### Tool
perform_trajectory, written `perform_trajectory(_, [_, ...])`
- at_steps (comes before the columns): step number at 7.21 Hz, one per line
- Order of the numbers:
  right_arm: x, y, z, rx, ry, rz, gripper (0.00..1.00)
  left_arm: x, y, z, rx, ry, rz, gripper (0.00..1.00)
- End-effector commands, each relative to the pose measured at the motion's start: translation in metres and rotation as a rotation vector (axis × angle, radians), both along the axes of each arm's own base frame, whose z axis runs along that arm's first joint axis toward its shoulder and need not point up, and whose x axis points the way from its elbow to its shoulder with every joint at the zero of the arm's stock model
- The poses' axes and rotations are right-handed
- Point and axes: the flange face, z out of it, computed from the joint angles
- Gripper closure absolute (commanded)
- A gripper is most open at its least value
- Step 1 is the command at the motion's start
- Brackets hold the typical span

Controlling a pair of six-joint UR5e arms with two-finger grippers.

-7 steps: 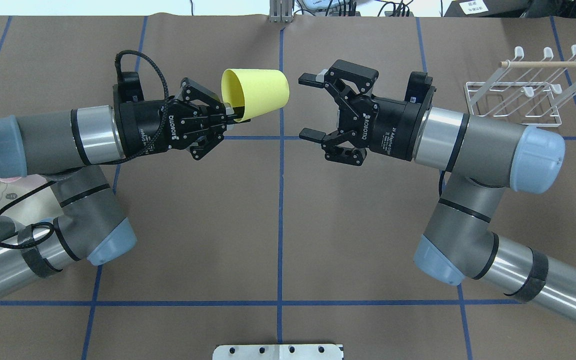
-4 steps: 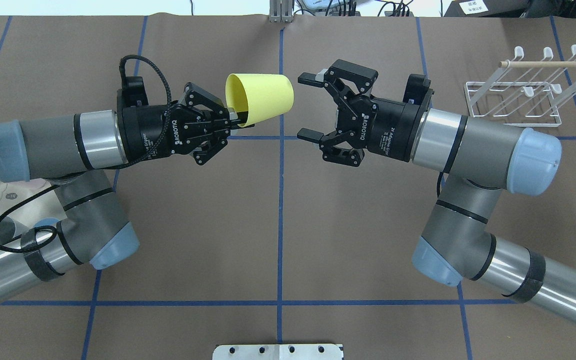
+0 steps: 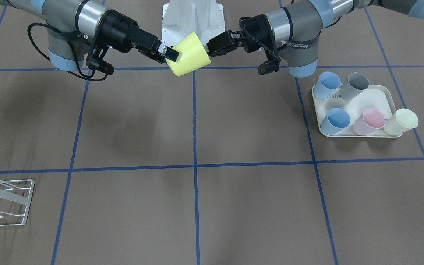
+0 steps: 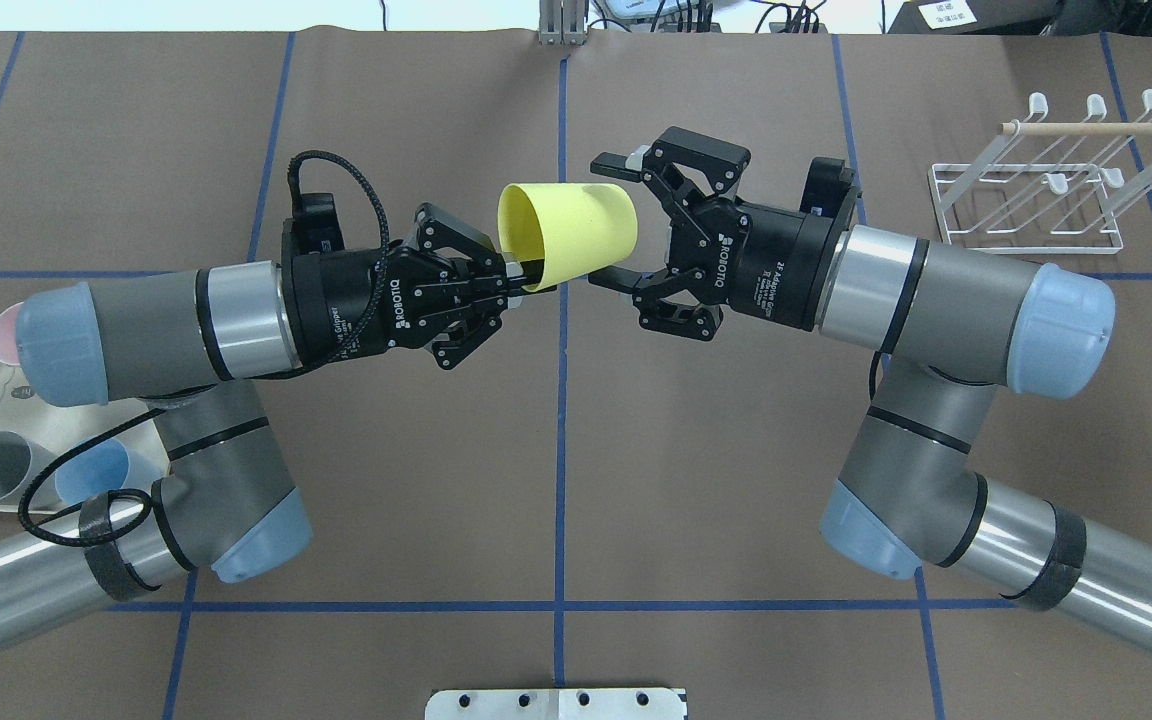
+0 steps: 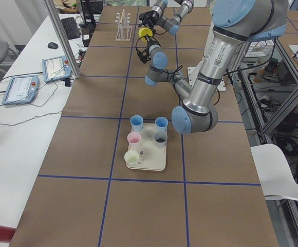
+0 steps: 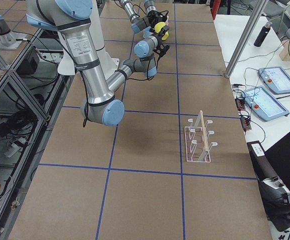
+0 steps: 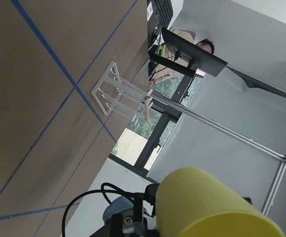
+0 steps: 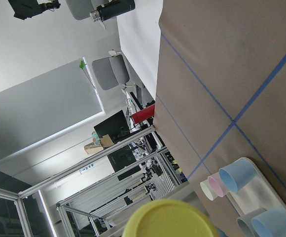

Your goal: Transfer IKEA cup to right arm and place on rack

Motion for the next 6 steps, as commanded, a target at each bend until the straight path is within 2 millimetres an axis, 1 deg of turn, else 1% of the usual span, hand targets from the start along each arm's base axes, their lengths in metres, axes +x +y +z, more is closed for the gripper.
perform_trajectory(1, [0.0002, -0.0006, -0.0001, -0.004, -0.003, 0.008, 0.11, 0.0012, 0.004, -0.0008, 0.006, 0.012, 0.007, 1.0])
perform_trajectory(3, [-0.0006, -0.0006, 0.0013, -0.007, -0.001, 0.01, 0.12, 0.0013, 0.0048, -0.0013, 0.006, 0.014, 0.007, 1.0])
perform_trajectory(4, [0.0002, -0.0001, 0.0014, -0.005, -0.003, 0.01, 0.22, 0.0013, 0.0046, -0.0022, 0.007, 0.015, 0.005, 0.93])
perform_trajectory(5, [0.0, 0.0047, 0.0024, 0.009, -0.023, 0.003, 0.43, 0.0011, 0.0019, -0.0078, 0.0, 0.029, -0.015, 0.81])
perform_trajectory(6, [0.0015, 0.0085, 0.0051, 0.018, -0.038, -0.001, 0.68, 0.0007, 0.0007, -0.0088, -0.006, 0.033, -0.025, 0.65])
